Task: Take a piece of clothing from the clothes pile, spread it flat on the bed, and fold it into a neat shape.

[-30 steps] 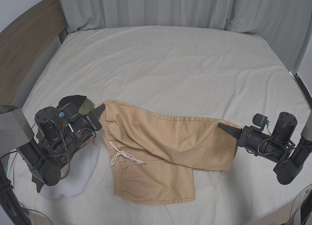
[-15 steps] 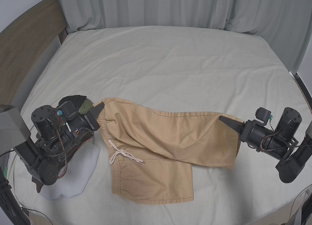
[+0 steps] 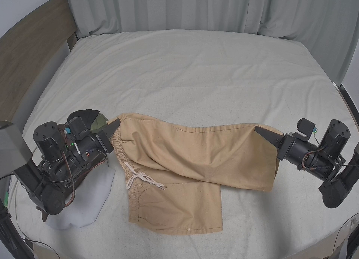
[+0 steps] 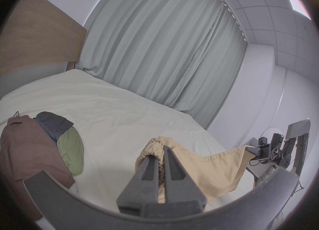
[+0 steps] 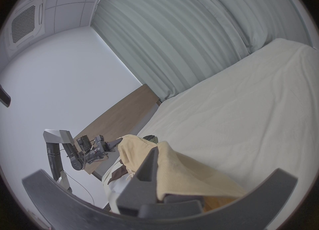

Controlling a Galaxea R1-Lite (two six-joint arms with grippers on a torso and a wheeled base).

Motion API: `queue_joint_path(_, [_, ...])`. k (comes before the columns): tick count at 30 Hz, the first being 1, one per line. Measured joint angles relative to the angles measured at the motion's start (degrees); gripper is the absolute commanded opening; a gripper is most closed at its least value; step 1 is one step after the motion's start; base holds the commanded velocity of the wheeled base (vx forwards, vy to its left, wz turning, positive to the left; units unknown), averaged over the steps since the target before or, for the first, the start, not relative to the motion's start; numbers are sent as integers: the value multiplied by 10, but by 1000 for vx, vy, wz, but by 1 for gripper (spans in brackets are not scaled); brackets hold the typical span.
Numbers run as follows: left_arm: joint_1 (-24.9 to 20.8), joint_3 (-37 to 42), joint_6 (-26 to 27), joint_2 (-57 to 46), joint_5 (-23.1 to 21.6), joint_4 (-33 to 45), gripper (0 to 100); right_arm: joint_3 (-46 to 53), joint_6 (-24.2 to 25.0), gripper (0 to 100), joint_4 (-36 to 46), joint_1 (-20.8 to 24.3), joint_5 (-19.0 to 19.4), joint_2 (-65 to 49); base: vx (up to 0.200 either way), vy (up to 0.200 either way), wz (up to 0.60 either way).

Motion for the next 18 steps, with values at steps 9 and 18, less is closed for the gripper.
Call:
queue_joint_path(9, [3, -3, 1, -6, 0, 0, 0, -13, -19, 0, 0, -2, -28, 1, 0, 0, 0])
queue_joint_path(18, [15, -8, 1, -7, 1, 0, 0, -19, -20, 0, 0, -16, -29, 3, 0, 0, 0])
